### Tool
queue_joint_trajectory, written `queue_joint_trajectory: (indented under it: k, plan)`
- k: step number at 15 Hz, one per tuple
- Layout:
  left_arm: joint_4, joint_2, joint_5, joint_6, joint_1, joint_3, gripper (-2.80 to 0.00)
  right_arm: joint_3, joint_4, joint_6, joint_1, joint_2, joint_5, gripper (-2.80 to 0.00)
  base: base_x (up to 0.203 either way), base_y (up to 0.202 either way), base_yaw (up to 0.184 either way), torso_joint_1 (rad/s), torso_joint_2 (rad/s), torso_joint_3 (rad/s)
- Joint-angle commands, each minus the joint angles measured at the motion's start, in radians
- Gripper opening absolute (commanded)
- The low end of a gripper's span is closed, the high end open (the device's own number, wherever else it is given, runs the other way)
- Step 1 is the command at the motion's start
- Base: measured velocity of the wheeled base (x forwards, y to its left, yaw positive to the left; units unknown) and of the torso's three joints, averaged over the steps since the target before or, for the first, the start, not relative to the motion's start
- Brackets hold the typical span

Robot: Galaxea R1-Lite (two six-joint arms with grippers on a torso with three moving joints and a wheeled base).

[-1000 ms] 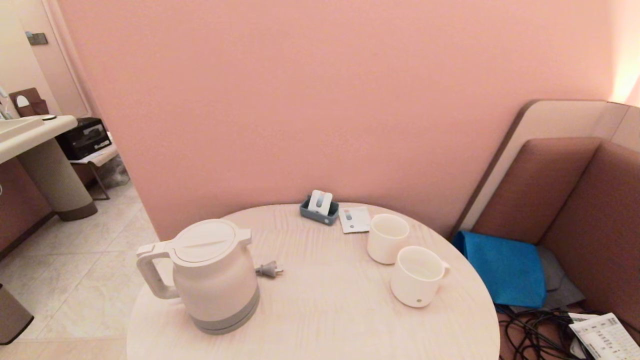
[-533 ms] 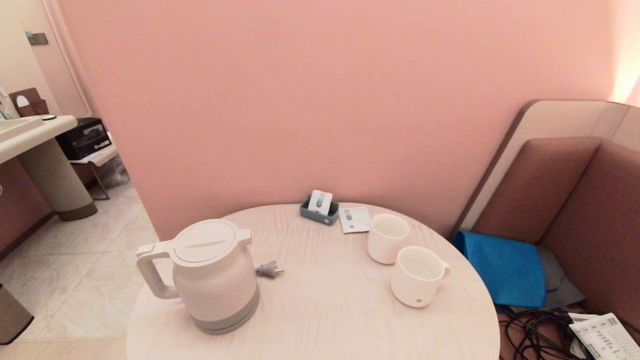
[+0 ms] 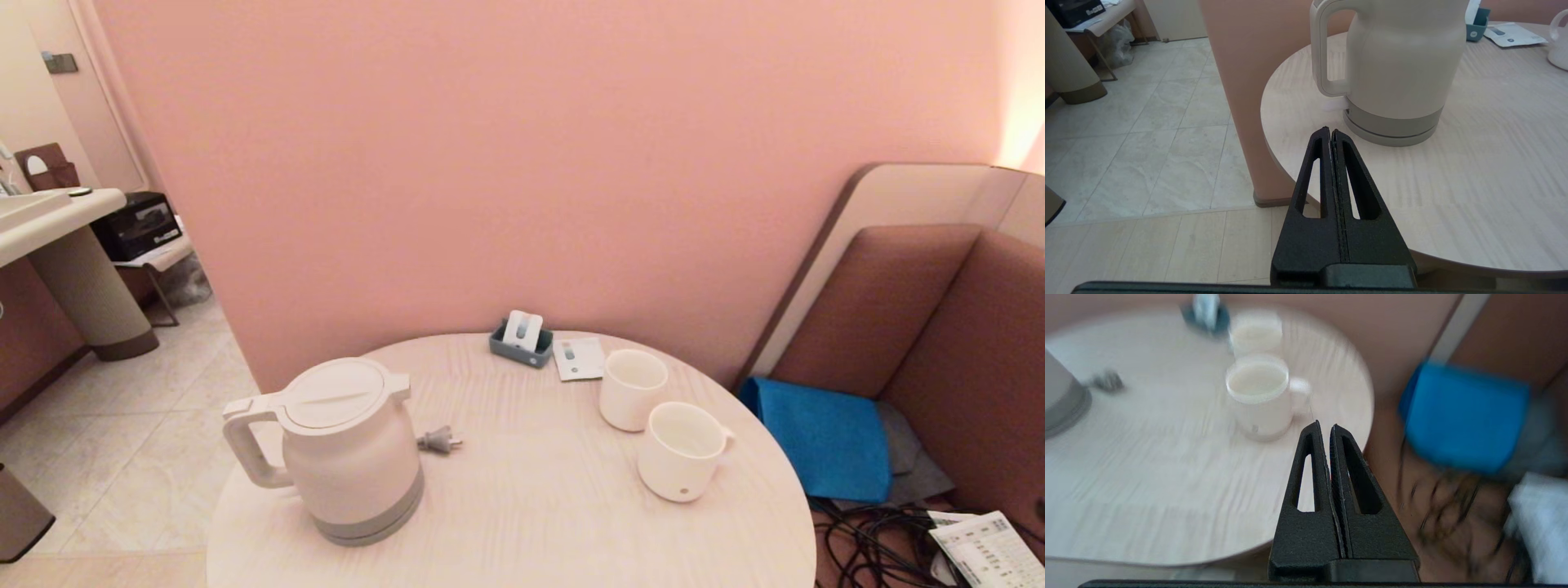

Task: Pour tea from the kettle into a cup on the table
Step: Pick up the cup

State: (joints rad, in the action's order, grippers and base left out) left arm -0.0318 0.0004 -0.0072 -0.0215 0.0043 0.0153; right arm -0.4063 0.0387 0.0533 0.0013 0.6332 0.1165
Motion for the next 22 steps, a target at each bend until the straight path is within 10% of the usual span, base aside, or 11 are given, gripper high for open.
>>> queue_joint_trajectory:
  k: [1, 6, 15, 22]
  plan:
    - [0.000, 0.000, 0.000, 0.000, 0.000, 0.000, -2.80, -0.078, 0.022, 0.017, -0.001, 0.340, 0.003, -2.80, 0.000, 0.000, 0.000, 0.000, 0.00, 0.000]
    - [0.000, 0.000, 0.000, 0.000, 0.000, 0.000, -2.80, -0.130, 0.042, 0.054, -0.001, 0.758, 0.040, -2.80, 0.000, 0.000, 0.000, 0.000, 0.00, 0.000]
    - [0.000, 0.000, 0.000, 0.000, 0.000, 0.000, -2.80, 0.122, -0.697, 0.014, -0.001, 1.055, 0.072, -2.80, 0.000, 0.000, 0.000, 0.000, 0.00, 0.000]
    - [0.000, 0.000, 0.000, 0.000, 0.000, 0.000, -2.80, 0.018, -0.726, 0.012, 0.003, 1.193, 0.078, -2.80, 0.000, 0.000, 0.000, 0.000, 0.00, 0.000]
